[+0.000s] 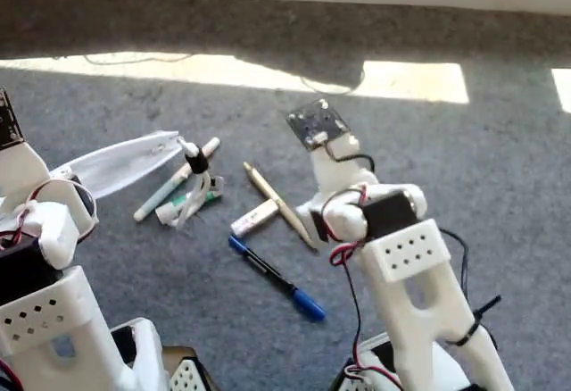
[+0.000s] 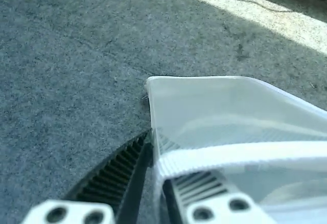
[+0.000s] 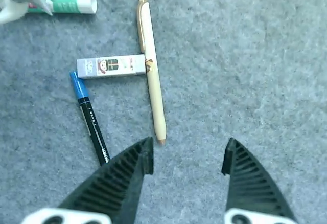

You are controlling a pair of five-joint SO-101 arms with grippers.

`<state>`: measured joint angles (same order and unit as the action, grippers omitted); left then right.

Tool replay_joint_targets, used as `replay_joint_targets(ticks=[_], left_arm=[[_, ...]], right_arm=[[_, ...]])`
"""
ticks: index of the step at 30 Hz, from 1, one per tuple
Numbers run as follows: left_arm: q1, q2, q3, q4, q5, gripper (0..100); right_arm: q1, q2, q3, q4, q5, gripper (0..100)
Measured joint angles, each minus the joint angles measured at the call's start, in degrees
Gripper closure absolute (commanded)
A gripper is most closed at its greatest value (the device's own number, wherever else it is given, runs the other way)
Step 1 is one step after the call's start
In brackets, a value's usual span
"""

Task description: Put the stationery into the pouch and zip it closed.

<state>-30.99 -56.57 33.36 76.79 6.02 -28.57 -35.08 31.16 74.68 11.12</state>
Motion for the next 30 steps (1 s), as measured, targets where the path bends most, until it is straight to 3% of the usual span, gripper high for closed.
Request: replay_joint_targets(ticks=[17, 30], left_arm=[[0.0, 0.0, 0.0, 0.8, 0.0, 99], [0.0, 0.0, 0.0, 0.8, 0.0, 99]], right_arm=[[-4.6, 42.6, -27.9, -5.4, 0.0, 78.9], [-6.0, 62.3, -41.5, -9.1, 0.0, 79.2]])
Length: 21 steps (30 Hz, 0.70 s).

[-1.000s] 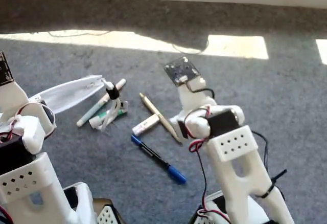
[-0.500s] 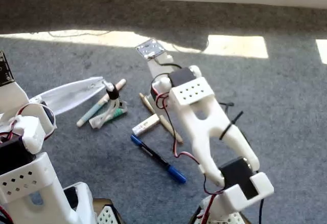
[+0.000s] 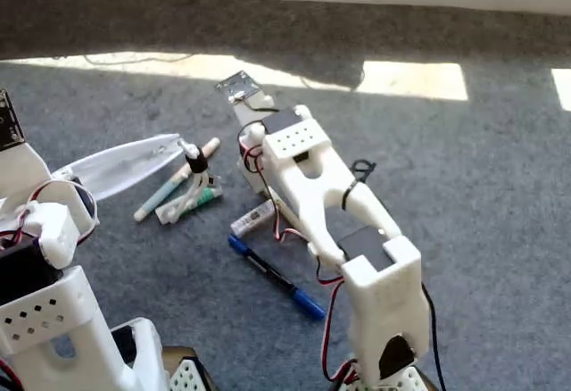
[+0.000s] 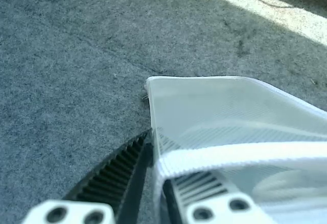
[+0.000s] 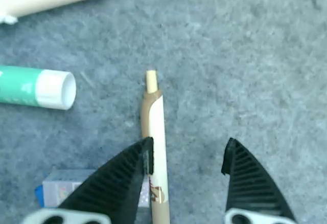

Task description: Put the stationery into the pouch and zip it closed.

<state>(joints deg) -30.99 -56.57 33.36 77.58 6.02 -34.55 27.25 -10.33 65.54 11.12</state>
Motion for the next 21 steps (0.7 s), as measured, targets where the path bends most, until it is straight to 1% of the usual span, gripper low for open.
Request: replay_joint_targets(ticks=[15, 17, 21], left_arm=[[0.0, 0.0, 0.0, 0.0, 0.0, 99], [0.0, 0.0, 0.0, 0.0, 0.0, 99], [0.0, 0.0, 0.0, 0.0, 0.0, 99]], right_arm=[[-1.0, 8.4, -5.4, 0.0, 0.0, 79.4], [-1.0, 8.7, -5.5, 0.0, 0.0, 82.0], [-0.3, 8.8, -5.5, -0.3, 0.0, 92.4]])
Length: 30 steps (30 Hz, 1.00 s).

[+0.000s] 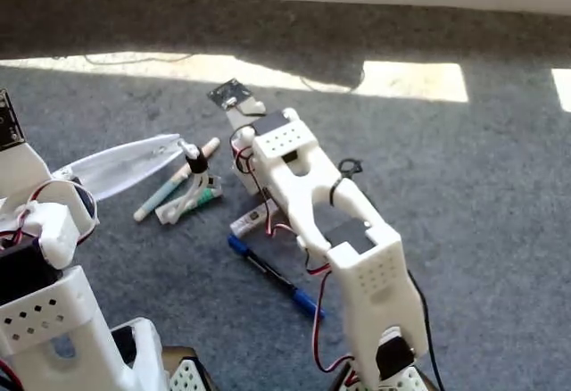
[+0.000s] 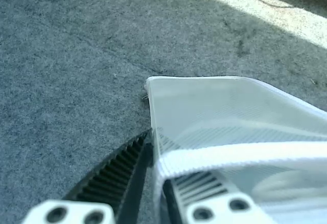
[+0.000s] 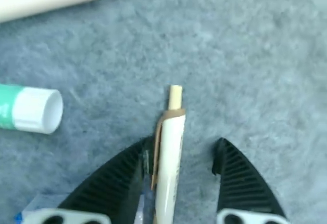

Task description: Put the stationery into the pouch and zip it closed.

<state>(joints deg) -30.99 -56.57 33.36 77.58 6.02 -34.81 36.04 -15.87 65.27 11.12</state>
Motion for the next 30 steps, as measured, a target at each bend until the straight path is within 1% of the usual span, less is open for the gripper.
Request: replay_joint_targets(ticks=[5, 10, 17, 21, 26, 30], left_arm=[[0.0, 0.0, 0.0, 0.0, 0.0, 99], [0.0, 0.0, 0.0, 0.0, 0.0, 99], [0.2, 0.0, 0.0, 0.0, 0.0, 99], [3.5, 0.0, 0.0, 0.0, 0.3, 99], [8.5, 0.0, -1.5, 0.0, 1.3, 99], [12.5, 0.0, -2.5, 0.0, 1.5, 99]], right_arm=[[3.1, 0.1, -0.4, 0.6, 0.6, 99.2], [4.2, 0.2, -0.8, 3.6, 3.4, 99.4], [5.5, 0.2, -0.8, 5.6, 4.0, 99.4], [5.5, 0.1, -1.5, 8.2, 4.0, 99.4], [8.4, -3.2, -1.2, 10.8, 4.0, 99.4], [10.7, -5.5, -1.2, 11.3, 2.2, 99.4]])
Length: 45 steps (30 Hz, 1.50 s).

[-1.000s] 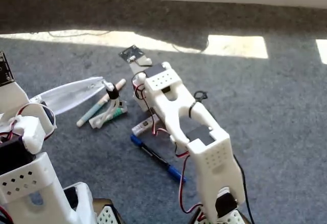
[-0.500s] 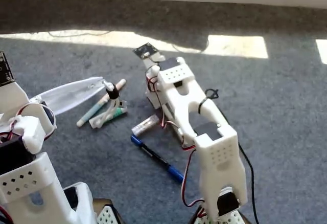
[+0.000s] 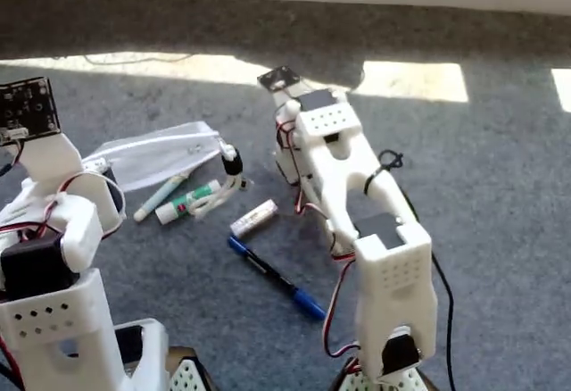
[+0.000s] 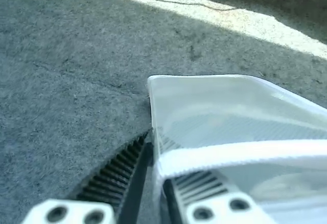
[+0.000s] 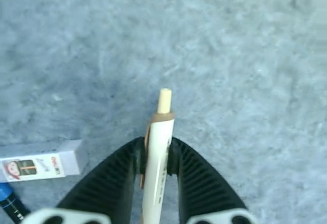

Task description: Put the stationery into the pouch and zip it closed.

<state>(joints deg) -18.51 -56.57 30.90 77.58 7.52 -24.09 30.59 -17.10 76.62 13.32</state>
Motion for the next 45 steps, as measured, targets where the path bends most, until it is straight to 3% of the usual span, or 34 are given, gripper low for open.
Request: replay_joint_targets(ticks=[15, 28, 35, 40, 45], left_arm=[[2.4, 0.4, 2.5, -1.0, 0.0, 99], [2.5, 0.4, 2.5, -1.4, 1.6, 99], [2.5, 0.4, 2.5, -1.6, 1.7, 99], [2.5, 0.4, 2.5, -1.6, 1.7, 99], [2.5, 0.4, 2.5, -1.6, 1.7, 99]], right_arm=[[1.7, -22.0, 10.1, 0.7, -4.7, 99.4], [1.3, -49.0, 14.7, 0.8, -17.1, 99.4], [-6.3, -61.7, 14.7, 0.8, -23.1, 99.4], [-13.9, -67.8, 14.7, 0.8, -23.6, 99.4], [-19.4, -72.4, 14.7, -5.7, -23.6, 99.4]])
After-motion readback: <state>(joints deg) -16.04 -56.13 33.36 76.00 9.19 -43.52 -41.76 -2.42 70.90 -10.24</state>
